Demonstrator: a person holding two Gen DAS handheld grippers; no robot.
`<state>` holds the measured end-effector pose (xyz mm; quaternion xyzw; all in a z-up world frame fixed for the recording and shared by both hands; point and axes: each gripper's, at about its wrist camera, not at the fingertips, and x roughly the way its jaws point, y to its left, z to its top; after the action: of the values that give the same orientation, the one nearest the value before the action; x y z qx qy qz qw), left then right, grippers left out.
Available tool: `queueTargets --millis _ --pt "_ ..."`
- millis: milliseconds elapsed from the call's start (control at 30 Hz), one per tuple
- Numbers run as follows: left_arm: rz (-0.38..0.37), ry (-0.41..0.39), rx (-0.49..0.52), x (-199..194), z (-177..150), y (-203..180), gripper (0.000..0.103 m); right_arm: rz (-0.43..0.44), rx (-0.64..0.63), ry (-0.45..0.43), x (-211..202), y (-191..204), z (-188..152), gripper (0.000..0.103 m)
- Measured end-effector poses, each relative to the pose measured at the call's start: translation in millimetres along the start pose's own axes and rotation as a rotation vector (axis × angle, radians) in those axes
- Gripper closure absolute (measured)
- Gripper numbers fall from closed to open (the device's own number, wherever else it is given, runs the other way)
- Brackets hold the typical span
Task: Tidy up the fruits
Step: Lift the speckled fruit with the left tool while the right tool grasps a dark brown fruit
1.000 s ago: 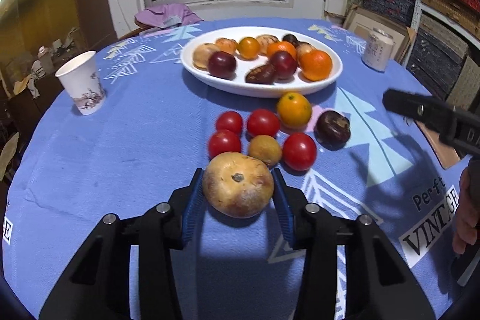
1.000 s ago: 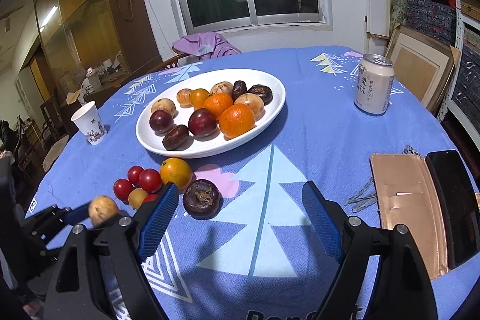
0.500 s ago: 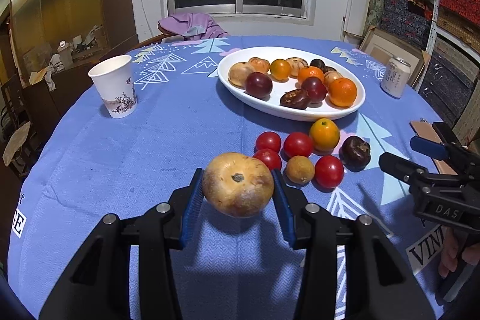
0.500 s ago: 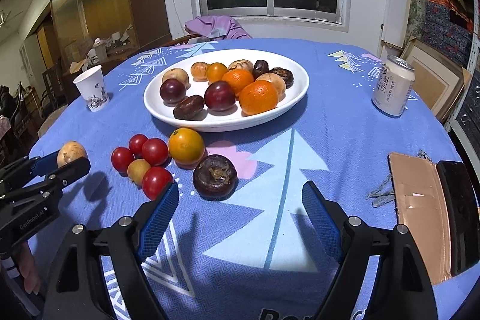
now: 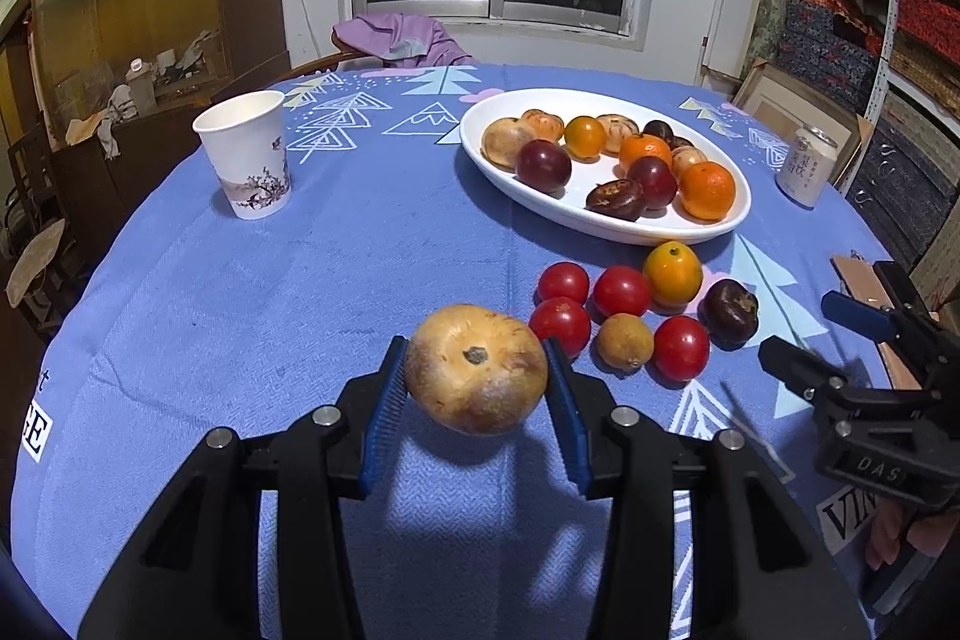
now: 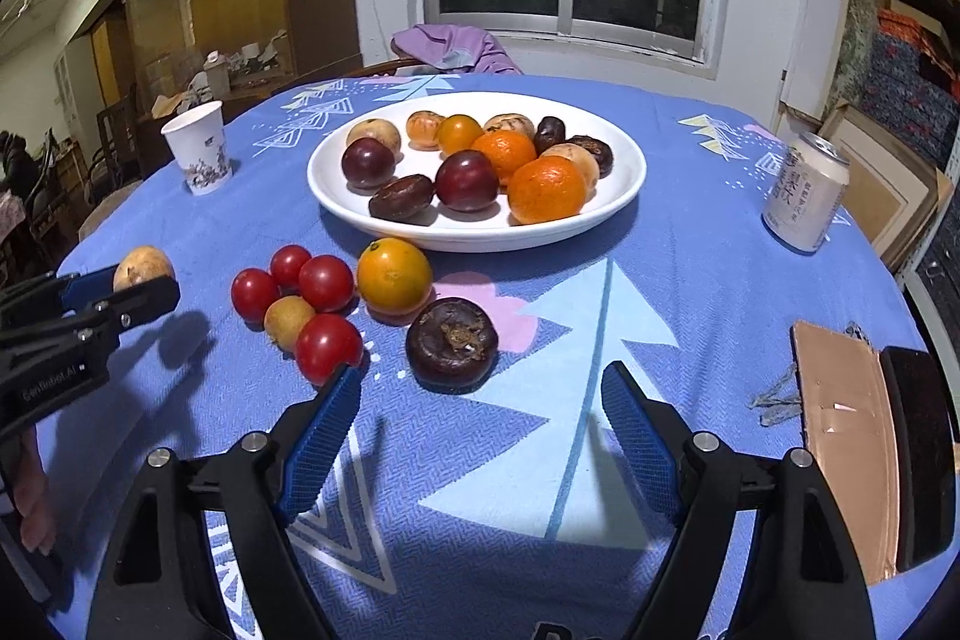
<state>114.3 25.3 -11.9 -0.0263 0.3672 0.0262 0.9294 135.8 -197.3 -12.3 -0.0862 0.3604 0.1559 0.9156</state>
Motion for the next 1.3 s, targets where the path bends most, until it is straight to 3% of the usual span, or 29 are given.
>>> queueTargets --millis 167,467,667,767,1300 --pt "-0.002 0.003 0.018 0.1 -1.3 -3.8 0.059 0.007 -0.008 0.021 9.8 2.3 5.0 0.040" --pt "-0.009 0.021 0.022 4.7 -1.4 -6.4 0.059 0.042 -0.013 0.090 32.3 8.2 13.9 0.043" --pt "-0.007 0.031 0.026 6.8 -2.4 -7.4 0.059 0.043 -0.019 0.117 39.2 10.9 14.9 0.052" --pt "-0.009 0.038 0.025 8.5 -2.2 -7.1 0.059 0.047 0.010 0.126 41.2 4.6 14.8 0.062" --pt "-0.025 0.057 0.010 11.4 -3.0 -4.0 0.059 0.075 0.051 0.083 18.2 -1.8 5.9 0.062"
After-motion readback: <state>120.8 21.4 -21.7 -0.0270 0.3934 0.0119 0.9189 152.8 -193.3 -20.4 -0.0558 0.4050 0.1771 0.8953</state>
